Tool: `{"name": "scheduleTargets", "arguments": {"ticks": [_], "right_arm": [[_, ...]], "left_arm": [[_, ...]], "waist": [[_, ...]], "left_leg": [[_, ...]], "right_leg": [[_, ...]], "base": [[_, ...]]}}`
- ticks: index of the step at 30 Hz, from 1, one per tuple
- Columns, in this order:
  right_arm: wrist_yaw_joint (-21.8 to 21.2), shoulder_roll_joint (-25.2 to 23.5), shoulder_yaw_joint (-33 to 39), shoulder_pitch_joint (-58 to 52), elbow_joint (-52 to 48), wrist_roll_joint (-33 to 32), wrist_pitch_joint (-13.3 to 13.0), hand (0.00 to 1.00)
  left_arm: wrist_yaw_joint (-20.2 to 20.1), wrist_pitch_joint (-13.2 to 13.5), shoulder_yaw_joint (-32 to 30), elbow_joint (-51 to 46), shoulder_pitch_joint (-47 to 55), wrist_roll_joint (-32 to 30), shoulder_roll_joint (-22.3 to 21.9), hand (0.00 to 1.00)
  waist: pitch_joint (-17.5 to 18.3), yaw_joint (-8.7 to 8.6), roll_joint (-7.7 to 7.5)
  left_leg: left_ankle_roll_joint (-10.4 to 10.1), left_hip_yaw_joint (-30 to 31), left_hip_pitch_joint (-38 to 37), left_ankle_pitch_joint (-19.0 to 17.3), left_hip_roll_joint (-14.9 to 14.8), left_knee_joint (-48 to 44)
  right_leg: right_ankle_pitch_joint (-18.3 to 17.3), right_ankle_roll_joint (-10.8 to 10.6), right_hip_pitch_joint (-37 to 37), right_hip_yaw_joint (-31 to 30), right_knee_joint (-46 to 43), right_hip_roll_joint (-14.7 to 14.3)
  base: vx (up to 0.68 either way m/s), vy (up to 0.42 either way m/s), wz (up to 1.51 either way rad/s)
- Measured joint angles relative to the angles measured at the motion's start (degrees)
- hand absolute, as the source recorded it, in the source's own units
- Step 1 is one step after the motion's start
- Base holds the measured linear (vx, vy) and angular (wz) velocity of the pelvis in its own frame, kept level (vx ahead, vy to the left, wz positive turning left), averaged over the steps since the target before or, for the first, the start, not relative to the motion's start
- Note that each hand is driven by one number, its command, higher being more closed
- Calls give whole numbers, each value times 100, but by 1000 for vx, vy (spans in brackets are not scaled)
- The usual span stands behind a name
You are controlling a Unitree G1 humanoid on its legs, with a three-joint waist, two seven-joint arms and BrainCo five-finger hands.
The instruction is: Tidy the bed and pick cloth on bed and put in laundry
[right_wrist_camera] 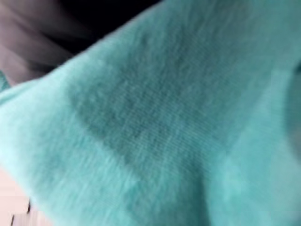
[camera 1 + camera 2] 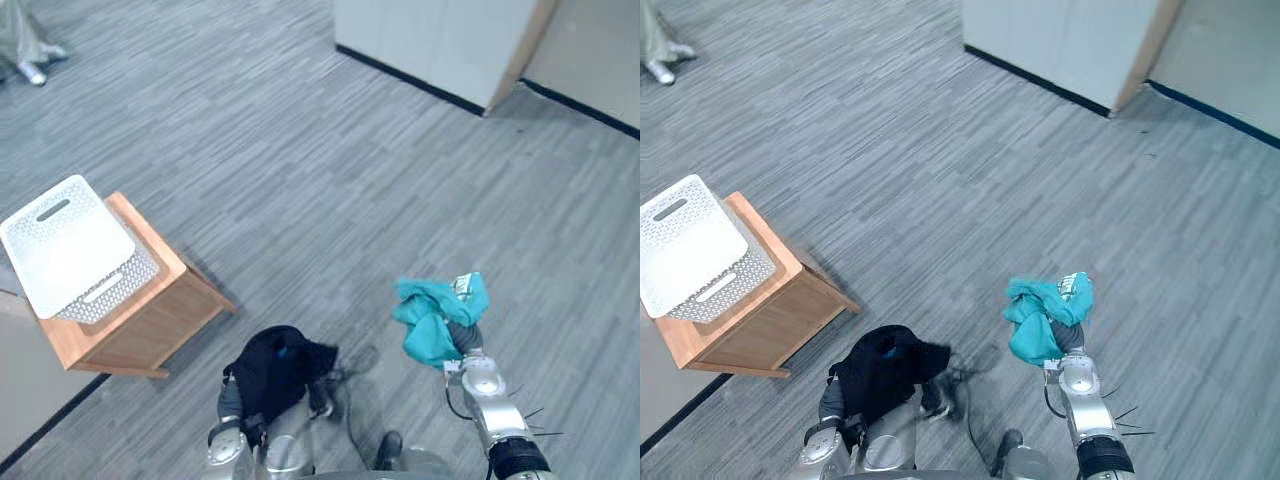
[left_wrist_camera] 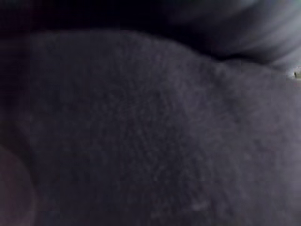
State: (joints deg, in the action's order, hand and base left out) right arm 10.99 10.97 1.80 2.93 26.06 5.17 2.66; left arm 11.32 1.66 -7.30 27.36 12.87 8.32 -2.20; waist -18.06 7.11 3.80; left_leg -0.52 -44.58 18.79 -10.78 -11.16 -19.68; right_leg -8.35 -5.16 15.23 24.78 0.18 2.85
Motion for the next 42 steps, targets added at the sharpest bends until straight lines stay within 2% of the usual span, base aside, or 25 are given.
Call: {"name": "scheduleTargets", "arguments": {"ticks": [1, 2, 3, 4, 5, 8, 11, 13, 16, 17, 18, 20, 21, 22, 23, 24, 26, 31, 32, 34, 35, 36, 38, 40, 42], "right_arm": [[13, 17, 5, 5, 79, 30, 2, 100], [20, -65, 8, -9, 315, 97, 11, 100], [17, -126, -10, -17, 429, 133, 16, 100], [4, -176, -52, -61, 567, 234, 23, 100], [-3, -236, -115, -94, 582, 257, 16, 100], [-17, -444, -221, -321, 413, 272, 3, 100], [-9, -493, -230, -634, 99, 269, -68, 100], [-11, -495, -165, -775, -10, 263, -145, 100], [-18, -591, 14, -868, -11, 262, -101, 100], [-17, -648, 22, -935, -12, 266, -90, 100], [-25, -728, -25, -1043, -11, 268, -76, 100], [-131, -731, -207, -1209, -2, 270, -68, 100], [-158, -704, -267, -1200, 27, 271, -34, 100], [-203, -565, -289, -1135, 28, 266, -9, 100], [-238, -421, -333, -1085, -16, 264, -10, 100], [-237, -374, -349, -1058, -17, 264, -8, 100], [-214, -313, -182, -1045, -42, 218, -9, 100], [-213, -195, 94, -868, -78, 240, -4, 100], [-220, -190, 244, -840, -79, 281, 4, 100], [-199, -190, 317, -858, -189, 337, 5, 100], [-186, -313, 314, -856, -210, 423, 15, 100], [-187, -351, 296, -875, -231, 453, 14, 100], [-194, -499, 271, -890, -302, 517, -10, 100], [-227, -797, 239, -925, -318, 593, -6, 100], [-237, -874, 96, -1149, -499, 620, -6, 100]], "left_arm": [[-2, -37, -46, 0, 102, -1, -19, 100], [-6, -77, -190, 38, 226, 0, -85, 100], [5, -119, -270, 71, 242, 1, -120, 100], [11, -183, -302, 170, 255, 9, -115, 100], [25, -188, -356, 158, 221, -1, -111, 100], [146, -232, -170, 166, 203, -2, -47, 100], [160, -227, 14, 176, 172, -8, 16, 100], [181, -221, 292, 442, -93, -123, 141, 100], [282, -223, 400, 817, -229, -316, 191, 100], [300, -229, 423, 915, -129, -405, 210, 100], [317, -224, 442, 903, 115, -463, 261, 100], [381, -160, 411, 803, 395, -446, 361, 100], [379, -160, 391, 806, 406, -449, 357, 100], [386, -161, 317, 777, 380, -442, 228, 100], [403, -158, 262, 745, 476, -435, 34, 100], [381, -137, 249, 726, 529, -389, -33, 100], [377, -107, 235, 580, 482, -382, 61, 100], [245, -110, 273, 338, 303, -467, 17, 100], [188, -142, 313, 244, 229, -473, 12, 100], [101, -153, 314, 144, 290, -563, 7, 100], [103, -242, 234, 169, 279, -605, 39, 100], [109, -268, 222, 164, 295, -632, 22, 100], [113, -290, 264, 54, 374, -650, 77, 100], [149, -363, 358, 49, 332, -650, 212, 100], [153, -343, 536, 35, 227, -671, 317, 100]], "waist": [[88, 7, 19], [248, 25, -30], [313, 51, -164], [454, 65, -337], [463, 75, -375], [448, -206, -343], [527, -343, -257], [540, -382, -261], [571, -384, -348], [570, -355, -339], [577, -337, -331], [798, -443, -502], [798, -463, -405], [752, -478, -59], [700, -447, 260], [692, -410, 363], [625, -316, 282], [619, -331, 60], [657, -326, -6], [680, -336, 3], [679, -343, -143], [694, -361, -232], [717, -497, -489], [672, -642, -522], [632, -750, -429]], "left_leg": [[188, -657, 8, -23, 104, 224], [1246, -644, -109, 231, 348, 355], [1416, -615, -156, 353, 415, 265], [1720, -423, -229, 176, 527, 27], [1630, -145, -432, -38, 622, -140], [1479, 940, -1511, -184, 1049, 184], [1181, 1870, -2228, -149, 1196, 682], [899, 2695, -2572, -204, 1227, 992], [523, 3262, -3045, -365, 1228, 1212], [290, 3383, -3318, -500, 1195, 1280], [-46, 3421, -3647, -733, 1082, 1268], [-288, 3794, -3646, -1248, 812, 595], [-407, 3846, -3402, -1351, 559, -169], [-311, 3742, -2602, -1156, -112, -1927], [76, 3468, -1828, -424, -936, -3466], [88, 3290, -1528, -368, -1253, -4085], [224, 2424, -892, -465, -1476, -4780], [188, -260, -646, -507, -982, -2187], [229, -1260, -834, -482, -655, -1112], [429, -1869, -1063, -512, -381, -386], [872, -1717, -1248, -598, -98, -85], [827, -1705, -1348, -572, 22, 58], [806, -1195, -1619, -495, 519, 490], [892, -474, -2020, -297, 665, 536], [874, 205, -2366, -282, 749, 690]], "right_leg": [[-147, -225, 307, 141, 91, -83], [-333, -509, 679, 252, -41, -108], [-441, -665, 693, 310, -325, 56], [-551, -789, 340, 378, -1680, 467], [-161, -329, -401, 212, -3863, 958], [-131, 42, -1195, -86, -6075, 1332], [-378, 147, -1863, -45, -5470, 1441], [-419, -31, -2606, -440, -3435, 1363], [379, -493, -2942, -1245, -1109, 1325], [572, -544, -3051, -1520, -843, 1325], [788, -278, -3043, -1553, -956, 1312], [985, -237, -3026, -1650, -1602, 1129], [1016, -280, -2999, -1521, -1828, 1059], [989, -195, -2689, -1170, -1877, 820], [856, 18, -2297, -808, -1667, 455], [774, 112, -2082, -708, -1543, 338], [572, 178, -1398, -397, -1087, 372], [411, 51, -591, 625, -387, 336], [339, -56, -376, 1069, -236, 228], [143, -308, -165, 1471, -399, 95], [-254, -425, -232, 1637, -1451, 466], [-318, -440, -389, 1663, -2101, 755], [-34, 432, -1254, 1376, -4872, 1746], [-263, 310, -2037, 389, -6083, 1891], [-599, 229, -2456, -288, -5147, 1517]], "base": [[923, 12, 98], [943, 15, 89], [823, 62, 100], [819, 102, 92], [805, 141, 97], [756, 126, 161], [735, -63, 191], [557, -227, 177], [494, -305, 139], [636, -476, 132], [631, -506, 118], [541, -535, 141], [473, -620, 150], [413, -549, 99], [400, -518, 71], [418, -417, 43], [418, -397, 63], [354, -257, 94], [445, -203, 112], [474, -127, 117], [428, -4, 107], [440, 96, 105], [445, 94, 108], [488, 10, 140], [530, -97, 165]]}}
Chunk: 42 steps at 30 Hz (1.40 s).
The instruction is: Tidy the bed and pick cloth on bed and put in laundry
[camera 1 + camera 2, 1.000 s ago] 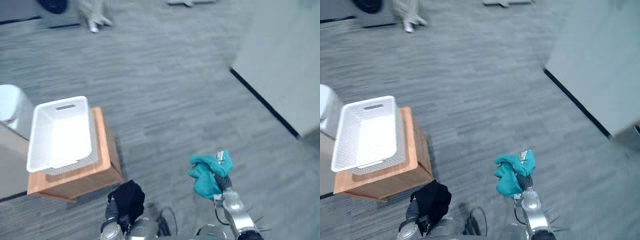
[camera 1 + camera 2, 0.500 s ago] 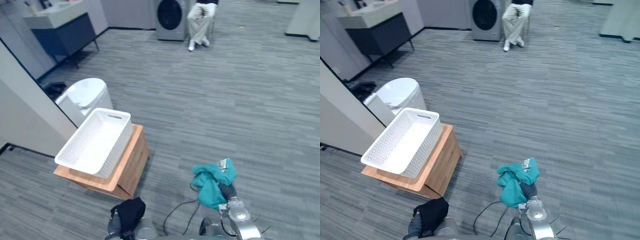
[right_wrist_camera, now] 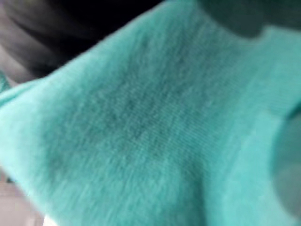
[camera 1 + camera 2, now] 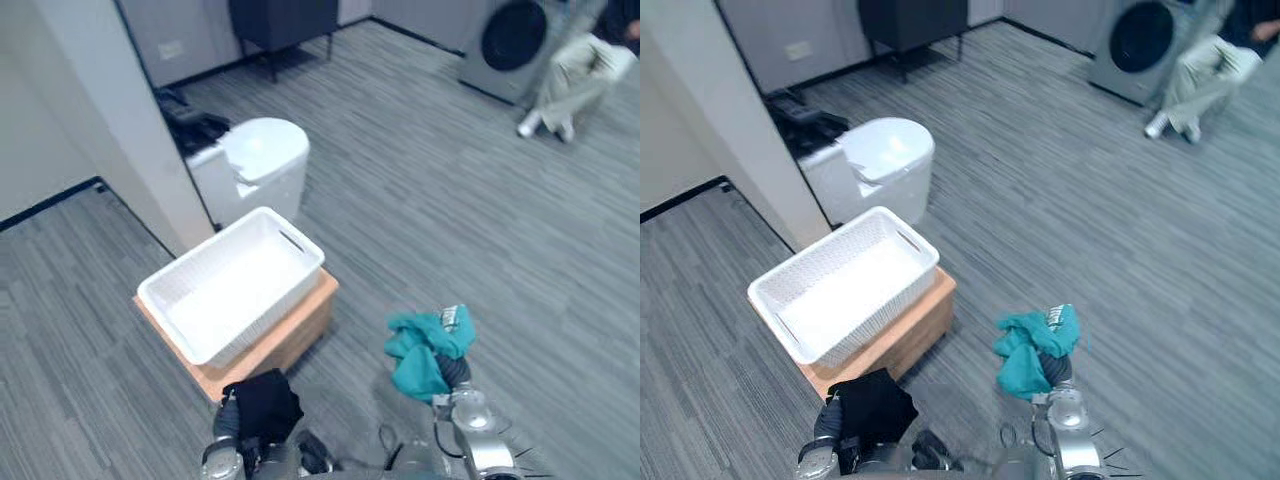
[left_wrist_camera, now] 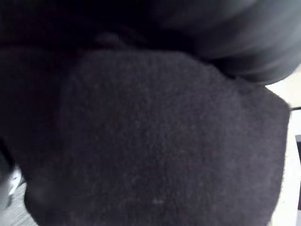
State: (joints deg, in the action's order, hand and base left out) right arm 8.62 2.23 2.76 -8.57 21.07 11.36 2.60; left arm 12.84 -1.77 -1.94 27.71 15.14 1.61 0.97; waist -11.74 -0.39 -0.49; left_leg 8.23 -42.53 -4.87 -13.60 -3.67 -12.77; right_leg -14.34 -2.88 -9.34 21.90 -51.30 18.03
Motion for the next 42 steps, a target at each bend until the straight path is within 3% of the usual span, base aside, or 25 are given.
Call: {"name": "scheduleTargets", "arguments": {"ticks": [2, 4, 5, 6, 7, 8, 9, 11, 14, 16, 24, 30, 36, 37, 38, 39, 40, 41, 42], "right_arm": [[-2, 2, -68, -112, -240, 24, -2, 100], [4, 70, -45, -269, -626, 51, -6, 100], [5, 104, -48, -353, -793, 54, -10, 100], [8, 98, -48, -416, -898, 61, -27, 100], [7, 118, -88, -510, -1029, 112, -145, 100], [4, 298, -127, -429, -1062, 132, -168, 100], [6, 407, -144, -405, -1164, 165, -226, 100], [-20, 697, -203, -295, -1615, 197, -466, 100], [-127, 1020, -192, -206, -1892, 303, -635, 100], [-130, 1177, -161, -203, -2128, 444, -644, 100], [-156, 2055, -595, 598, -3053, 667, -847, 100], [-319, 2473, -1364, 1863, -2787, 596, -912, 100], [-462, 2515, -2186, 2821, -1621, 618, -840, 100], [-474, 2517, -2294, 2924, -1484, 618, -836, 100], [-499, 2517, -2348, 3020, -1449, 617, -829, 100], [-507, 2535, -2438, 3230, -1356, 617, -828, 100], [-506, 2534, -2505, 3305, -1271, 617, -818, 100], [-508, 2507, -2622, 3381, -1143, 617, -758, 100], [-509, 2499, -2674, 3396, -1090, 616, -733, 100]], "left_arm": [[0, 53, 15, 2, -110, -10, 3, 100], [-11, 109, 192, 175, -279, -36, 73, 100], [-20, 109, 264, 240, -311, -145, 144, 100], [-36, 111, 289, 238, -313, -206, 211, 100], [-42, 183, 308, 289, -269, -284, 415, 100], [-40, 191, 307, 433, -266, -319, 363, 100], [-41, 230, 309, 423, -217, -356, 321, 100], [-50, 303, 297, 409, -143, -439, 252, 100], [-175, 328, 429, 410, -167, -459, 236, 100], [-185, 341, 457, 412, -167, -462, 217, 100], [-289, 365, 657, 418, -13, -516, 393, 100], [-286, 367, 869, 451, -65, -514, 500, 100], [-288, 450, 1092, 429, -162, -489, 471, 100], [-288, 454, 1057, 351, -140, -492, 465, 100], [-289, 460, 1026, 247, -114, -492, 463, 100], [-288, 460, 928, 149, -162, -450, 470, 100], [-286, 459, 864, 143, -147, -449, 418, 100], [-280, 453, 779, 137, -106, -446, 331, 100], [-285, 454, 782, 102, -98, -444, 319, 100]], "waist": [[26, -156, -21], [28, -228, -32], [34, -223, -118], [34, -202, -250], [35, -159, -580], [95, -60, -414], [149, -35, -289], [157, -19, -166], [148, -45, -125], [147, -38, -127], [174, 126, -141], [200, 123, -123], [102, 233, 71], [18, 287, 210], [-103, 289, 322], [-420, 289, 508], [-478, 297, 592], [-587, 353, 563], [-599, 408, 560]], "left_leg": [[-54, 569, -10, 33, 15, 57], [-208, 1270, -71, 110, 83, 167], [-358, 1552, -199, 120, 158, 220], [-475, 1692, -301, 108, 236, 240], [-649, 2047, -481, 14, 450, 260], [-760, 2170, -508, -54, 305, 216], [-839, 2220, -429, -98, 117, 177], [-953, 2486, -198, -124, -51, 101], [-1091, 2670, -151, -40, -233, 167], [-1128, 2472, -176, -18, -353, 130], [-1217, 2500, -163, 60, -69, 276], [-1326, 2509, 112, 127, -56, 271], [-1405, 2347, 153, 173, -165, 200], [-1254, 2249, 325, -50, -350, -308], [-1235, 2267, 495, -314, -568, -955], [-1226, 2530, 1051, -427, -932, -2495], [-1333, 2756, 1260, -324, -1012, -2985], [-1344, 3207, 1588, -255, -999, -3502], [-1316, 3491, 1638, -392, -853, -3146]], "right_leg": [[-35, -136, -211, -912, 1406, -494], [321, -643, -287, -2568, 3207, -1111], [958, -708, -214, -2958, 3949, -1206], [1635, -510, -170, -2988, 4229, -1184], [2423, -483, -134, -2869, 4085, -1039], [2256, -422, -25, -2753, 4147, -1153], [2319, -341, 61, -2652, 4386, -1217], [2311, -328, 357, -2330, 5071, -1270], [2294, -244, 557, -1843, 5168, -1294], [2278, -223, 723, -1570, 5173, -1234], [2283, -227, 892, -1427, 5365, -962], [2332, -186, 737, -1356, 5462, -897], [2610, 3, 665, -1342, 5459, -1022], [2542, 25, 679, -1348, 5418, -1127], [2345, 111, 739, -1332, 5352, -1212], [2087, -61, 944, -1356, 5326, -1353], [2075, -62, 996, -1363, 5326, -1401], [2065, -72, 1063, -1430, 5333, -1346], [2061, -75, 1064, -1435, 5337, -1307]], "base": [[478, -204, 180], [354, -250, 185], [380, -314, 149], [442, -415, 154], [423, -383, 106], [323, -281, 78], [285, -186, 33], [216, -182, 47], [95, -116, 69], [30, -3, 77], [-30, 42, 21], [-37, -12, 9], [-49, -16, -2], [-66, -20, -15], [-101, -22, -4], [-113, -32, 6], [-117, 52, -1], [-71, 57, -14], [-49, 100, -13]]}}
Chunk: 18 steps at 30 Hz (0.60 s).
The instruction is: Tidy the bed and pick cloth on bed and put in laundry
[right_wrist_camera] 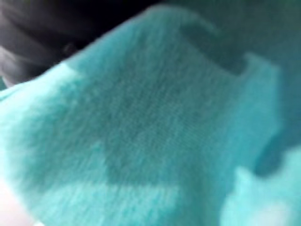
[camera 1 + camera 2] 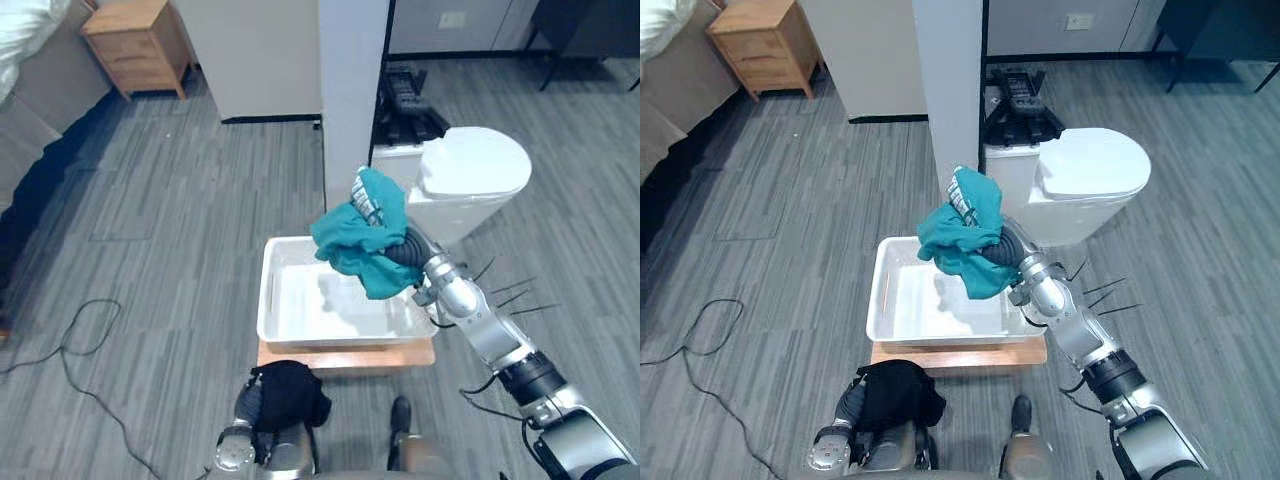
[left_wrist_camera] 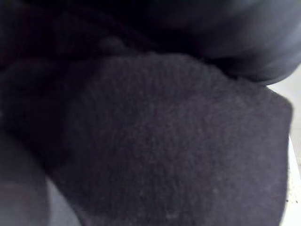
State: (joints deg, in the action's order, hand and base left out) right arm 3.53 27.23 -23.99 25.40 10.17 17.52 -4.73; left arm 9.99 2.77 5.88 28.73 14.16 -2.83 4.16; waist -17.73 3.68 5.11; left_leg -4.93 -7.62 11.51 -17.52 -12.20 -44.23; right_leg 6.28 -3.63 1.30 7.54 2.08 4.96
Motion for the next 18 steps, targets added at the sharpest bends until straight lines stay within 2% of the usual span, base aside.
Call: {"name": "scheduleTargets", "arguments": {"ticks": [1, 2, 3, 4, 5, 6, 10, 14, 15, 18], "right_arm": [[-1, 23, -17, 3, 13, 0, 11, 100], [-3, 36, -34, 9, 60, 1, 16, 100], [-28, -90, -106, -10, 230, -7, 28, 100], [-101, -66, -114, -32, 232, -5, 23, 100], [-114, -47, -104, -51, 231, -5, 21, 100], [-128, -38, 19, -203, 230, -3, 22, 100], [-180, -134, 112, -558, 272, 102, 24, 100], [-256, -342, 115, -662, 762, 172, 65, 100], [-256, -386, 114, -622, 1058, 233, 76, 0], [-247, -412, 116, -395, 1764, 378, 145, 0]], "left_arm": [[-10, 2, 14, -12, 28, 0, 0, 100], [-9, 3, 18, -33, 80, 2, -7, 100], [-20, -2, -75, -89, 90, 68, 66, 100], [-24, -2, -127, -96, 77, 68, 72, 100], [-38, -3, -131, -94, 71, 68, 93, 100], [-121, -7, -109, -95, 59, 67, 134, 100], [-124, -5, -36, -117, -23, 62, 182, 100], [-122, 15, 218, -121, -139, 63, 168, 100], [-122, 24, 323, -122, -176, 63, 165, 100], [-118, 59, 377, -124, -177, 68, 122, 100]], "waist": [[2, 14, 31], [25, 24, 75], [37, 54, -174], [31, 22, -308], [34, 18, -344], [55, 15, -350], [59, 5, -342], [50, -26, -316], [31, -26, -281], [-48, -55, -137]], "left_leg": [[1, 139, -8, -20, 84, 386], [-49, 322, -173, 89, 157, 1326], [65, 69, -464, 320, 375, 1890], [145, -6, -608, 467, 535, 2204], [194, -47, -673, 532, 593, 2315], [220, -61, -778, 599, 702, 2451], [182, -46, -811, 634, 732, 2631], [131, -34, -812, 813, 733, 2948], [114, -38, -807, 865, 733, 3034], [114, -47, -801, 870, 732, 3045]], "right_leg": [[-2, -3, -9, -3, 11, 5], [-3, -17, -53, -37, 46, -13], [10, -56, 15, -137, 251, 155], [33, -43, 43, -136, 326, 297], [72, -71, 42, -138, 316, 358], [219, -131, 61, -139, 275, 444], [236, -156, 23, -22, 290, 430], [306, -215, -123, 56, 293, 418], [350, -191, -169, 57, 291, 417], [382, -151, -190, 47, 268, 415]], "base": [[-25, 73, -14], [-6, 98, -26], [42, 63, -24], [67, 30, -17], [66, 38, 3], [45, 63, -1], [86, 28, 0], [56, -37, 3], [0, 0, 0], [-22, 8, -3]]}}
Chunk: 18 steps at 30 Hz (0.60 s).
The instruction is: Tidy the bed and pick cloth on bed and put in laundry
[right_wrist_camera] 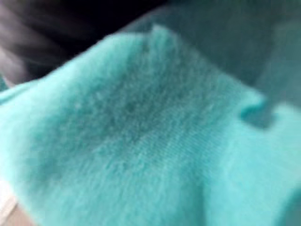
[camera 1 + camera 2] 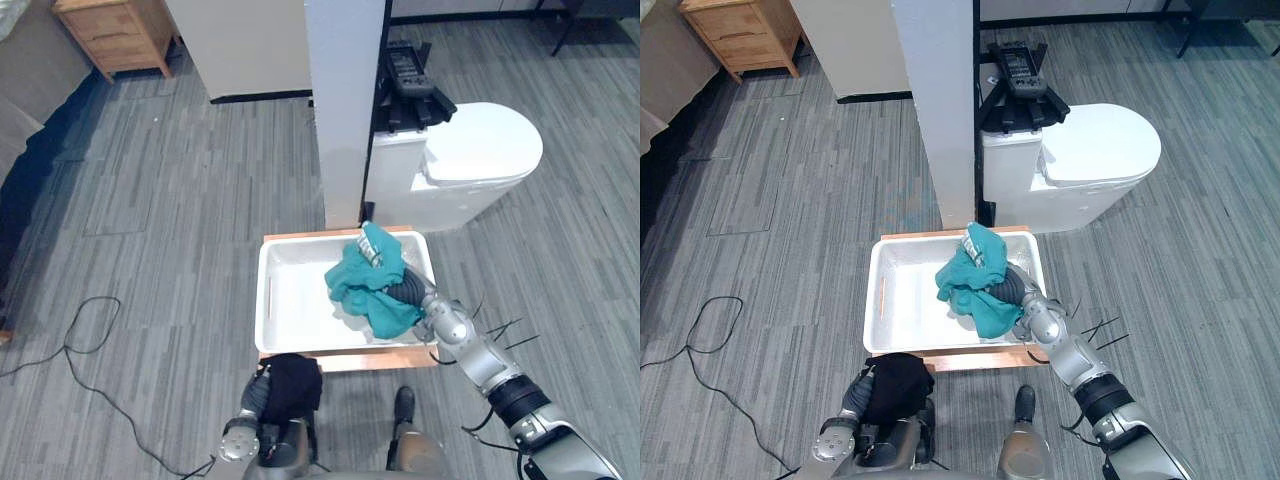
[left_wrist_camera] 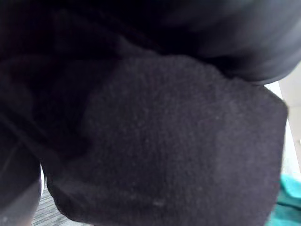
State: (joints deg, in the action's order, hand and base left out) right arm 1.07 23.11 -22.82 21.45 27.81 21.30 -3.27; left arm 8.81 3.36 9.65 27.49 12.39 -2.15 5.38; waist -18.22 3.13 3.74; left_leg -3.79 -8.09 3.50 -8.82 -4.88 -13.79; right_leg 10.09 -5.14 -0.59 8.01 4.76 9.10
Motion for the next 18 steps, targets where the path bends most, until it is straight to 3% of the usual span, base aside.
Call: {"name": "scheduleTargets", "arguments": {"ticks": [2, 5, 10, 15, 18], "right_arm": [[20, -8, 10, 375, 543, 189, 27, 0], [141, -22, 87, 664, 972, 459, 167, 0], [325, -170, 281, 662, 892, 857, 239, 0], [569, -285, 582, 243, 82, 1292, 245, 0], [700, -284, 754, -223, -257, 1440, 243, 0]], "left_arm": [[7, 56, 4, -4, -13, 6, -9, 100], [14, 106, 19, -5, -28, 49, -11, 100], [23, 94, 61, -235, -13, 180, 1, 100], [48, 90, 90, -1432, -10, 270, 85, 100], [118, 95, 93, -2254, 6, 300, 278, 100]], "waist": [[-94, -19, 159], [-164, -63, 252], [-167, -64, 237], [-132, -97, 106], [53, -188, -184]], "left_leg": [[47, -10, 106, 75, 10, 44], [95, 22, 202, 231, 131, 178], [110, 81, 229, 258, 144, 186], [56, 1, 203, 277, 111, 195], [-19, -91, 55, 323, 40, 360]], "right_leg": [[92, -40, -183, 3, -62, 52], [118, -74, -292, 72, -62, 171], [117, -75, -269, 135, -62, 185], [-99, -181, -267, 73, -65, 156], [-169, -200, -262, -55, -69, 75]], "base": [[-96, 18, -5], [-111, 9, 14], [-118, -13, 8], [-87, -41, -6], [-13, -55, -20]]}}
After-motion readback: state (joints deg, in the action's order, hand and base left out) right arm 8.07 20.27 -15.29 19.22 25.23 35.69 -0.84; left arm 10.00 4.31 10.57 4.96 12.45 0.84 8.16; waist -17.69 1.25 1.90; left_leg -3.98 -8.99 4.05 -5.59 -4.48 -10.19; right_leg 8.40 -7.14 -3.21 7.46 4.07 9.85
